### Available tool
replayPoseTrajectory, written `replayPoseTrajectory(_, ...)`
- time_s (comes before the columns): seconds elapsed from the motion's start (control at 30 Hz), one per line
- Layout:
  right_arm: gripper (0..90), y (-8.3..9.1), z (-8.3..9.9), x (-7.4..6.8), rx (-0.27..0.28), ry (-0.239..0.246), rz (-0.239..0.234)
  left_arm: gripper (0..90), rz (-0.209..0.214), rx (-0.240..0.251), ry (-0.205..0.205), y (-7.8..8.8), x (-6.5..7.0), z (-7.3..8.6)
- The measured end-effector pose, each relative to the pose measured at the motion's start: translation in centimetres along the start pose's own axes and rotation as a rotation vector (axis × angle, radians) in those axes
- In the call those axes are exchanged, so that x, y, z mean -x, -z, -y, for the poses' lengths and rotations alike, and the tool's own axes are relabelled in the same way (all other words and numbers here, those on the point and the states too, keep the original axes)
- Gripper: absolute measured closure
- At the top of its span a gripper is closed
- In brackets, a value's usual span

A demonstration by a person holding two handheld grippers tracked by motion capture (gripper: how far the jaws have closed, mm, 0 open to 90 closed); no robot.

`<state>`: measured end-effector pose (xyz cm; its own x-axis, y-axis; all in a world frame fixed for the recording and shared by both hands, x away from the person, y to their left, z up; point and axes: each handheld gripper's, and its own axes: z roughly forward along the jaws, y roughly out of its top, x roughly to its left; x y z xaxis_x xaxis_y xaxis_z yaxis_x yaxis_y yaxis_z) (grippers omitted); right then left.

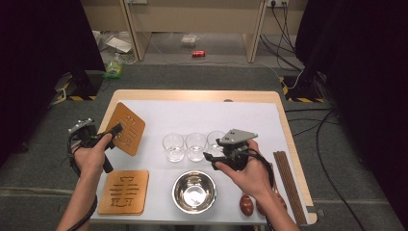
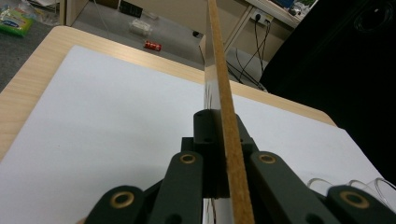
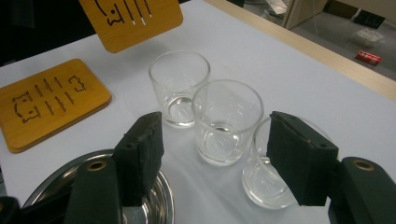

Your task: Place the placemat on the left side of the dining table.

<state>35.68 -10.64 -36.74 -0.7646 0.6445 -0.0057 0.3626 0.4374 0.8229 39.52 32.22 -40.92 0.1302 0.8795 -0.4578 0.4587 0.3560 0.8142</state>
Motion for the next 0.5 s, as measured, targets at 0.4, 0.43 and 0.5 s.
replayPoseTrajectory(0.4,37.6,2.0,5.6,-0.5,0.028,-0.129,0.032,86.2,-0.018,-0.006,0.005,-1.7,-0.2,0.0)
replayPoseTrajectory(0.43,37.6,2.0,5.6,-0.5,0.028,-0.129,0.032,86.2,-0.018,-0.006,0.005,-1.7,-0.2,0.0)
replayPoseTrajectory(0.5,37.6,2.3,6.2,-0.6,0.030,-0.140,0.037,86.2,-0.022,-0.008,0.005,-2.1,-0.3,0.0)
